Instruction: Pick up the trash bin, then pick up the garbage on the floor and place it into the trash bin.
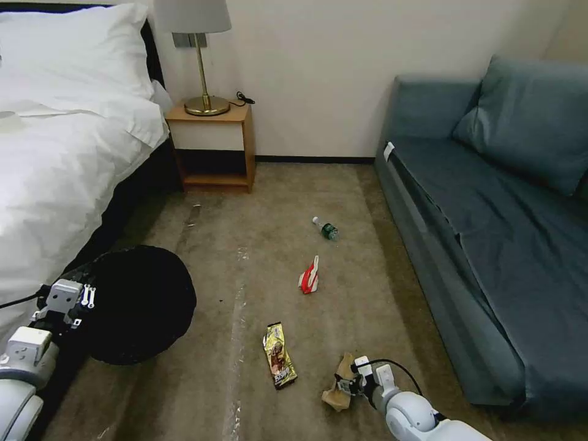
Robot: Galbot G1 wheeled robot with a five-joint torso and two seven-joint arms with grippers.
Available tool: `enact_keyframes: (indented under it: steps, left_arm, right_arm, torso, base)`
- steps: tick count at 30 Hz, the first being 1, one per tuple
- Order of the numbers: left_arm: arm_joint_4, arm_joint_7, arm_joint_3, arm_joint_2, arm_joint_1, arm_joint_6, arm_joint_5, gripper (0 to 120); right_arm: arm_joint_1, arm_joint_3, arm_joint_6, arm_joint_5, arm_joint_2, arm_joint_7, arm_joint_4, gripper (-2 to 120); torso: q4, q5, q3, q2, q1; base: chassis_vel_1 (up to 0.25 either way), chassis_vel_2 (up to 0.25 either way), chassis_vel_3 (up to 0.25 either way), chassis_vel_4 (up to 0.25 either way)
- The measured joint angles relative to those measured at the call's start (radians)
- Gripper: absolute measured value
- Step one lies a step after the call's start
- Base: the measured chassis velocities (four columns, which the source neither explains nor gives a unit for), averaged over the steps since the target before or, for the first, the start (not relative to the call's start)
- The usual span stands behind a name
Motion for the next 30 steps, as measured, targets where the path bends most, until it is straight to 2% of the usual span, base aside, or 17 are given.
enact_keyframes:
  steps: [2, 6, 8, 10, 12, 13, 16, 18, 23, 30]
  left_arm:
    - [-0.003, 0.0, -0.005, 0.004, 0.005, 0.0, -0.004, 7]
    - [-0.004, 0.0, -0.01, 0.006, 0.009, 0.0, -0.008, 7]
    - [-0.004, 0.0, -0.013, 0.005, 0.014, 0.0, -0.012, 7]
    - [-0.004, 0.0, -0.013, 0.005, 0.015, 0.0, -0.013, 7]
    - [-0.004, 0.0, -0.013, 0.003, 0.017, -0.002, -0.014, 7]
    - [-0.004, 0.0, -0.013, 0.003, 0.017, -0.002, -0.014, 7]
    - [-0.004, 0.001, -0.014, 0.004, 0.02, -0.003, -0.015, 7]
    - [-0.005, 0.001, -0.015, 0.004, 0.022, -0.004, -0.016, 7]
    - [-0.008, 0.002, -0.015, -0.001, 0.03, -0.008, -0.016, 7]
    - [-0.005, 0.006, -0.011, -0.014, 0.025, -0.017, -0.012, 7]
  right_arm:
    - [0.0, 0.003, 0.006, -0.003, -0.001, 0.0, 0.002, 55]
    - [-0.003, 0.006, 0.011, -0.005, -0.002, 0.0, 0.003, 47]
    - [-0.007, 0.011, 0.016, -0.008, -0.003, -0.004, 0.003, 33]
    - [-0.009, 0.012, 0.018, -0.01, -0.003, -0.006, 0.002, 30]
    - [-0.012, 0.016, 0.024, -0.015, -0.002, -0.012, -0.001, 19]
    - [-0.012, 0.016, 0.024, -0.015, -0.002, -0.012, -0.001, 19]
    - [-0.018, 0.02, 0.034, -0.025, -0.001, -0.015, -0.002, 4]
    - [-0.023, 0.026, 0.04, -0.034, -0.002, -0.016, -0.002, 0]
    - [-0.033, 0.055, 0.054, -0.062, -0.009, -0.026, 0.019, 0]
    - [-0.022, 0.113, 0.075, -0.112, -0.055, -0.053, 0.129, 0]
  torso:
    - [0.0, 0.0, 0.0, 0.0, 0.0]
    - [0.0001, 0.0, 0.0, 0.0, 0.0]
    - [0.0, 0.0, 0.0, 0.0, 0.0]
    - [0.0, 0.0, 0.0, 0.0, 0.0]
    - [0.0001, -0.0001, 0.0, 0.0, 0.0]
    - [0.0001, -0.0001, 0.0, 0.0, 0.0]
    - [0.0, 0.0001, 0.0, 0.0, 0.0]
    - [0.0, 0.0001, 0.0, 0.0, 0.0]
    - [-0.0001, 0.0002, 0.0, 0.0, 0.0]
    - [0.0, 0.0001, 0.0, 0.0, 0.0]
  base:
    - [0.0, 0.0, 0.0, 0.0]
    - [0.0, 0.0, 0.0, 0.0]
    - [0.0, 0.0, 0.0, 0.0]
    - [0.0, 0.0, 0.0, 0.0]
    - [0.0, 0.0, 0.0, 0.0]
    - [0.0, 0.0, 0.0, 0.0]
    - [0.0, 0.0, 0.0, 0.0]
    - [0.0, 0.0, 0.0, 0.0]
    - [0.0, 0.0, 0.0, 0.0]
    - [0.0, 0.0, 0.0, 0.0]
